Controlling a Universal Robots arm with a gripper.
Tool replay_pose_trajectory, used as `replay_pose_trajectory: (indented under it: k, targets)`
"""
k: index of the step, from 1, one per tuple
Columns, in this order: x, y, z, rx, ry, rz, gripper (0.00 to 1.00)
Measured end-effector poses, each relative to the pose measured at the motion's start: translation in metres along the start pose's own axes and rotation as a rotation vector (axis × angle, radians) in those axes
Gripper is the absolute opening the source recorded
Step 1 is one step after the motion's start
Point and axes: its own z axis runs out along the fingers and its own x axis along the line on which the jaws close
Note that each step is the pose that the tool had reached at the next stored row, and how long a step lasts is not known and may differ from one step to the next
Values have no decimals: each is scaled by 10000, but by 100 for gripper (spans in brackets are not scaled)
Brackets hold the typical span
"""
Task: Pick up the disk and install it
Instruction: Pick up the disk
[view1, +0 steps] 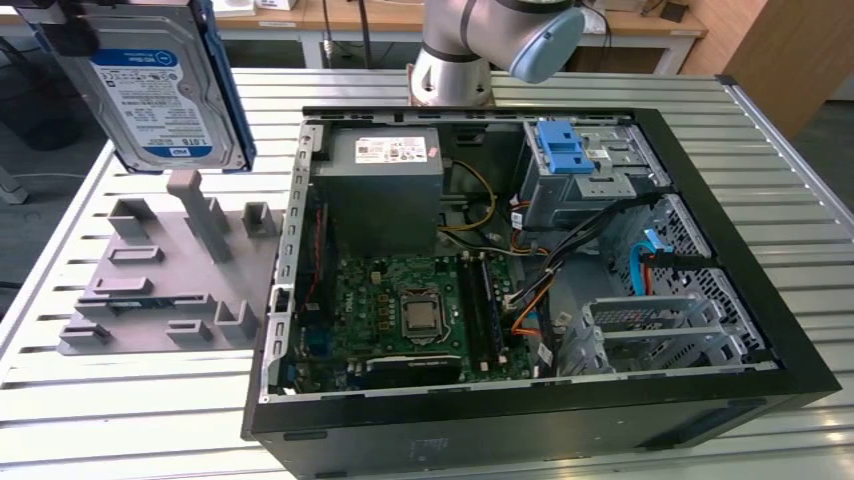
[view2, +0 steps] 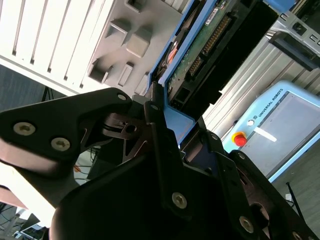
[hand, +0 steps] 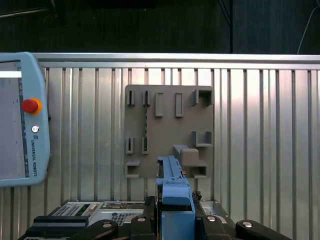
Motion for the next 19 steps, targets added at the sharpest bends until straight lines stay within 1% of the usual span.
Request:
replay_pose_trajectory:
  k: [19]
  targets:
    - [0,-59,-1,0,0,0,36]
